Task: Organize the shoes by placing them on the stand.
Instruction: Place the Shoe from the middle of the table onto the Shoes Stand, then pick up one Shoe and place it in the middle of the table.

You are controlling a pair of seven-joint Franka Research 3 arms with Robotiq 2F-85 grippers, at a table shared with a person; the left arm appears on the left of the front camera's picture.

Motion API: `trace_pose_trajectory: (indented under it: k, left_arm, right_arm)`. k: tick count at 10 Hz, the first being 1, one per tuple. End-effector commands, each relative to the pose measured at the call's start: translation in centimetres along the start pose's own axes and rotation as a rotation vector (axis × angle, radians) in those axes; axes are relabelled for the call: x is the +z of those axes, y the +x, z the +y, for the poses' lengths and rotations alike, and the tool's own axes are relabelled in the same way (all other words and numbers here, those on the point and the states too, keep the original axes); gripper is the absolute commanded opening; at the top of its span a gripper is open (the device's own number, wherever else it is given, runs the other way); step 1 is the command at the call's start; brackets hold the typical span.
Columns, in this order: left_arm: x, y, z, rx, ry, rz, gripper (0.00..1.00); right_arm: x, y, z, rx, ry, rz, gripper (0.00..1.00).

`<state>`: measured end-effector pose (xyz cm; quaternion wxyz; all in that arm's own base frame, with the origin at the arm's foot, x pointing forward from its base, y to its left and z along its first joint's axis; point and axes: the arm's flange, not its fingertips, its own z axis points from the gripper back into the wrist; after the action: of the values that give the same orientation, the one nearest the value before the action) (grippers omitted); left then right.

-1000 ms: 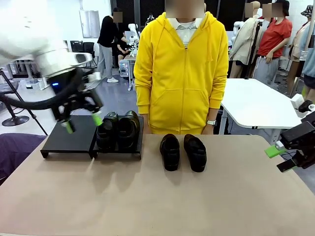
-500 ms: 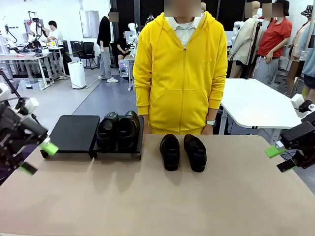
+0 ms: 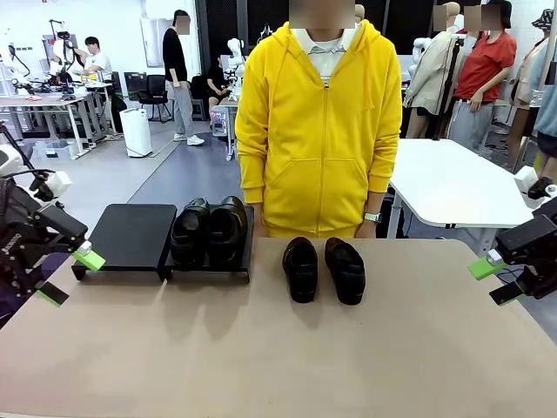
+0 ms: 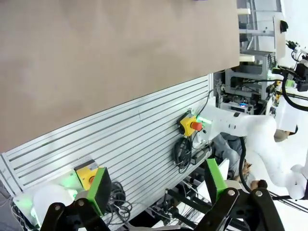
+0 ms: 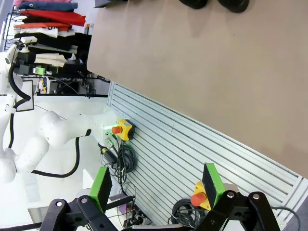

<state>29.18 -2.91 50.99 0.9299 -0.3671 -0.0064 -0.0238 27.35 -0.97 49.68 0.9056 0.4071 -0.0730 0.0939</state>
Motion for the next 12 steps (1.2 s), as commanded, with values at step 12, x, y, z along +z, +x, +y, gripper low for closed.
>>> trace_pose_trajectory:
  k: [12]
  left_arm:
    - [0.1, 0.2, -0.2, 0.017, -0.015, -0.005, 1.0]
  right_arm:
    - [-13.1, 17.0, 6.9, 0.052, -0.393, 0.071, 1.0]
